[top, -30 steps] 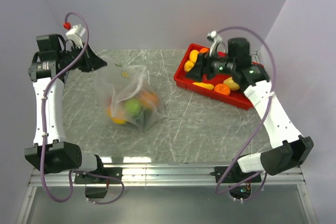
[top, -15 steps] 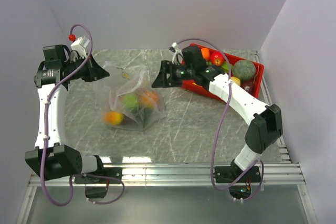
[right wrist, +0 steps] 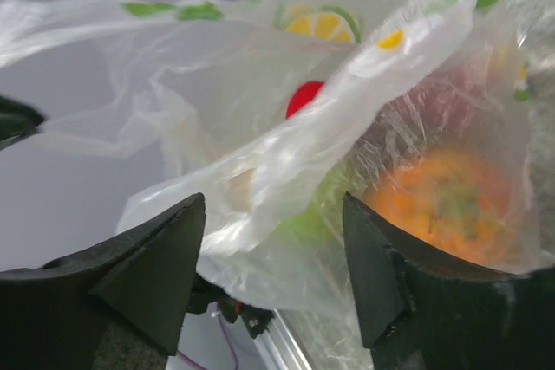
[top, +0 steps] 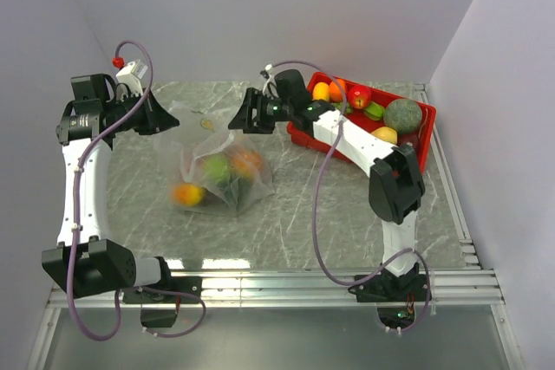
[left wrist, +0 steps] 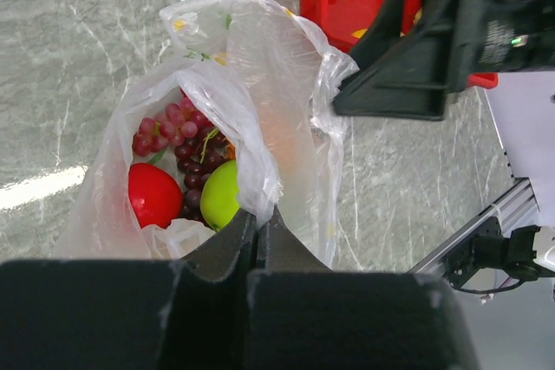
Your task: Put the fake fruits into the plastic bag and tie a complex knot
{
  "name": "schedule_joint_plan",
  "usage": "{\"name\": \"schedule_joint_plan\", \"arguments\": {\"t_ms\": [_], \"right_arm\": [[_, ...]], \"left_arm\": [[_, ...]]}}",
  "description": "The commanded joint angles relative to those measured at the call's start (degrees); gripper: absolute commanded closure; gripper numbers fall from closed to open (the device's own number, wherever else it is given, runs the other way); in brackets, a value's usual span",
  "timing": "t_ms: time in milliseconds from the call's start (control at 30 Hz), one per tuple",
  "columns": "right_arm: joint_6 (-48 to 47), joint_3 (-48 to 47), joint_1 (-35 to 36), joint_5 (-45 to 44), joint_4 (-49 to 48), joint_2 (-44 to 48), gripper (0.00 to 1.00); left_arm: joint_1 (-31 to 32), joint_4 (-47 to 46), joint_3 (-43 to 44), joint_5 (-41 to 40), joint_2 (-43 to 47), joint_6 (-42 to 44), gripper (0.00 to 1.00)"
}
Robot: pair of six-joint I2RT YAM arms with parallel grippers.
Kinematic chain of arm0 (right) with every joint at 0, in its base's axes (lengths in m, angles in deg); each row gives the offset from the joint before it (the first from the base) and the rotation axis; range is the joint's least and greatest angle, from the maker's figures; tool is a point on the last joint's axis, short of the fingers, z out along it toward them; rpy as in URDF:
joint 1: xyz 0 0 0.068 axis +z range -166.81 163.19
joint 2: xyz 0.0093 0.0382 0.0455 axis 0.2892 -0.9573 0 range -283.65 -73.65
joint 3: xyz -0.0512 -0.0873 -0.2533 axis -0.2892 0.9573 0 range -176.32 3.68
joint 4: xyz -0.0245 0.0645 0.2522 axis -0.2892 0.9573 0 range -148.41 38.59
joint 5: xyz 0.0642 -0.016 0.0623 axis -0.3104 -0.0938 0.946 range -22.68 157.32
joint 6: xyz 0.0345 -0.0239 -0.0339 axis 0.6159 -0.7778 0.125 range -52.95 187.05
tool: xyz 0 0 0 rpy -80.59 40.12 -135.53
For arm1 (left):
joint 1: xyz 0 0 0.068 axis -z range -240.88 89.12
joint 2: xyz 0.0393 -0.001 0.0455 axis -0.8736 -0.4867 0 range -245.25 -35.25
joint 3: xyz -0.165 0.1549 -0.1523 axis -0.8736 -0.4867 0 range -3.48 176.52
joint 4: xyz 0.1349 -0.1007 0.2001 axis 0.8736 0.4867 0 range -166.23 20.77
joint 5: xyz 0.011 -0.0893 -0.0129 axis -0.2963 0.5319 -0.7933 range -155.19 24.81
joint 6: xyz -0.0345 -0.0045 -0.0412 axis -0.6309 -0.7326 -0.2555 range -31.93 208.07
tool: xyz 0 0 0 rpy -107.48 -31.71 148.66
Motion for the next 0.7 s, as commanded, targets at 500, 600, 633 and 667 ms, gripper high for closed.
{"name": "schedule_joint_plan", "arguments": {"t_ms": [500, 600, 633, 667], "right_arm": [[2.19, -5.13, -1.68, 9.47, -9.02, 2.96, 0.86], [-2.9, -4.43, -6.32, 10.7, -5.95, 8.5, 0.93], [-6.92, -4.25, -7.57, 10.71, -3.68, 11.91, 0.94], [-8.96, -4.51, -8.71, 10.88, -2.35, 13.33, 0.97]], "left_arm": [[0.02, -0.99, 3.15, -0.94, -1.35, -1.28, 1.0], [-0.34, 0.32, 8.32, 0.28, -3.98, -2.16, 1.0], [-0.51, 0.76, 13.13, 0.46, -5.9, -2.16, 1.0], [-0.95, 1.46, 15.79, 0.38, -6.88, -2.6, 1.0]]}}
